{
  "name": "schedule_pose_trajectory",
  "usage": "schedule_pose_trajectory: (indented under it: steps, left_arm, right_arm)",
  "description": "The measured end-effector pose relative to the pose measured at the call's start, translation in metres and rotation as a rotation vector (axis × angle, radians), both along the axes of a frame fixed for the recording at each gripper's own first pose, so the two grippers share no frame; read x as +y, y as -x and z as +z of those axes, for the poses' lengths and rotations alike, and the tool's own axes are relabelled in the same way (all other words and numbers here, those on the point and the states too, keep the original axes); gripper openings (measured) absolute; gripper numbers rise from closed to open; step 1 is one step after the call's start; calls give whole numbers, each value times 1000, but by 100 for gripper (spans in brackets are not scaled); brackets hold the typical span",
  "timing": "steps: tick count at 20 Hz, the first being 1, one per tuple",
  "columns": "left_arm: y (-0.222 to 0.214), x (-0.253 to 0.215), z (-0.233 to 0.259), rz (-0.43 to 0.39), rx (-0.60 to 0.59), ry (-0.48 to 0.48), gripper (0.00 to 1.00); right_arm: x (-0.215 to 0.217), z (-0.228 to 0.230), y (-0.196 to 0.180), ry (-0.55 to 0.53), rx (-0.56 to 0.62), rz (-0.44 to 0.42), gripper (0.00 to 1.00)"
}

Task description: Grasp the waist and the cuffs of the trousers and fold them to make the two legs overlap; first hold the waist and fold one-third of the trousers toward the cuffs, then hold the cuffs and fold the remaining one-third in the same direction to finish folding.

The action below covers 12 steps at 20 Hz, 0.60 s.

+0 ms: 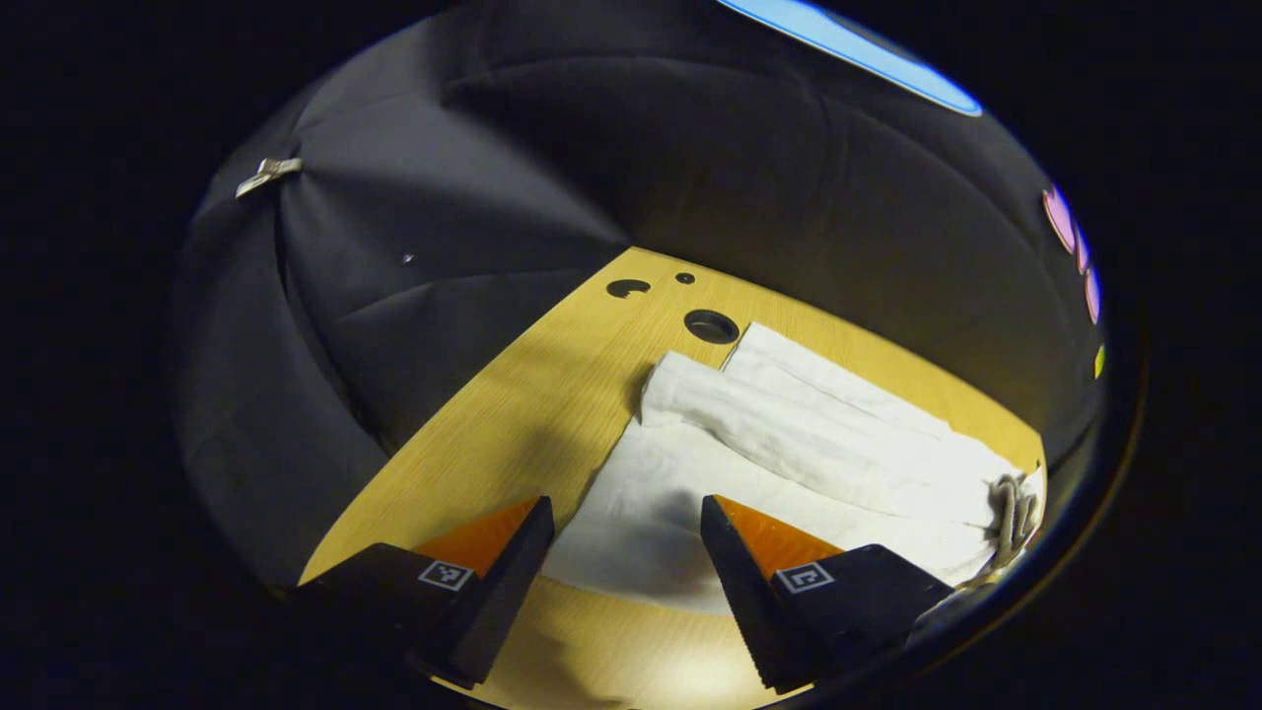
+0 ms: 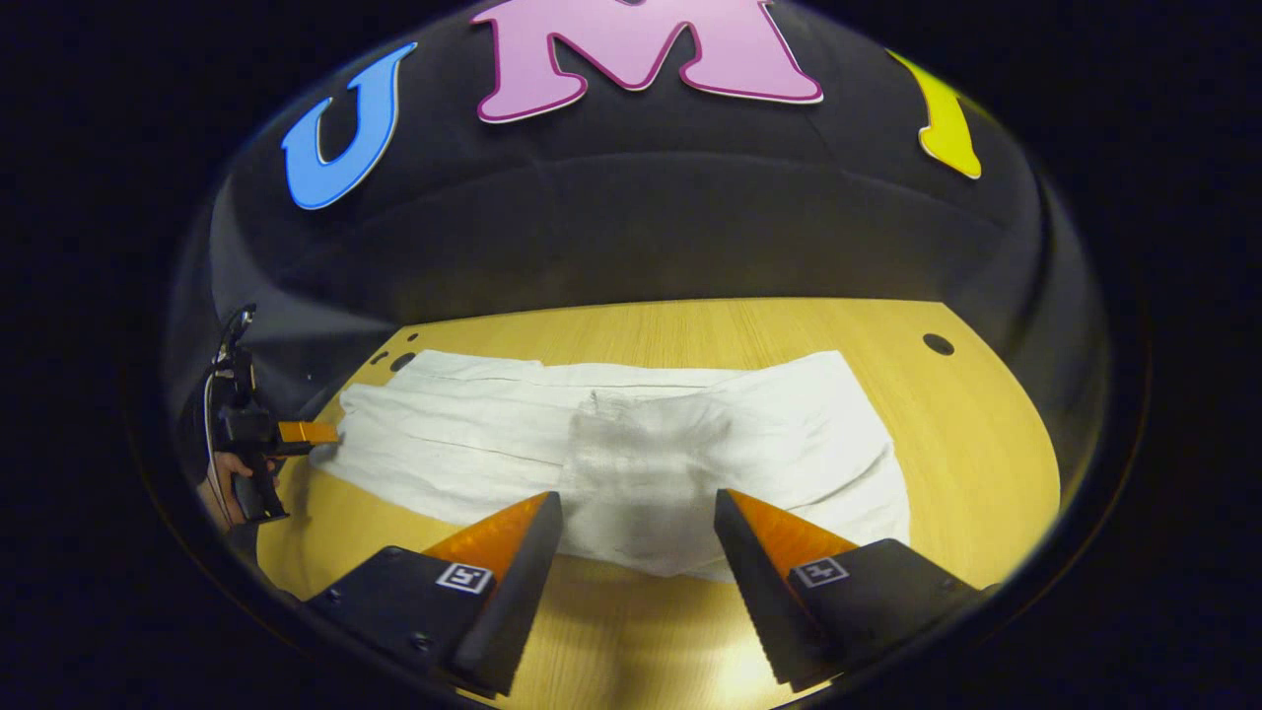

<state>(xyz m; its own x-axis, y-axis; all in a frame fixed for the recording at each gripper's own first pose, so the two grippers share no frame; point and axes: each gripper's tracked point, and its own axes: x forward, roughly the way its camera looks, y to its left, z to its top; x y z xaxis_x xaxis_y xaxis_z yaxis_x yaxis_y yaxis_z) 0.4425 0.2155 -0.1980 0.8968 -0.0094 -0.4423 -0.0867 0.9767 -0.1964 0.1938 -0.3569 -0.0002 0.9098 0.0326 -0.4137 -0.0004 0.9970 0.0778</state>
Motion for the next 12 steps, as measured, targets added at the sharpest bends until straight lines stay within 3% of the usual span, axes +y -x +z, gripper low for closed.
schedule_pose_trajectory:
  steps: [1, 6, 10, 12]
  left_arm:
    - [-2, 0, 1, -4, -1, -32, 96]
    - [-8, -8, -6, -55, 22, -123, 99]
    - [-5, -11, 0, -95, 35, -140, 94]
    - [-9, -20, -4, -135, 43, -161, 84]
  right_arm:
    - [-5, 3, 3, 9, 1, -5, 100]
    - [-25, 12, 44, 11, 16, -35, 99]
    - [-39, 9, 78, 65, 42, -43, 99]
    - [-43, 8, 92, 65, 57, -50, 99]
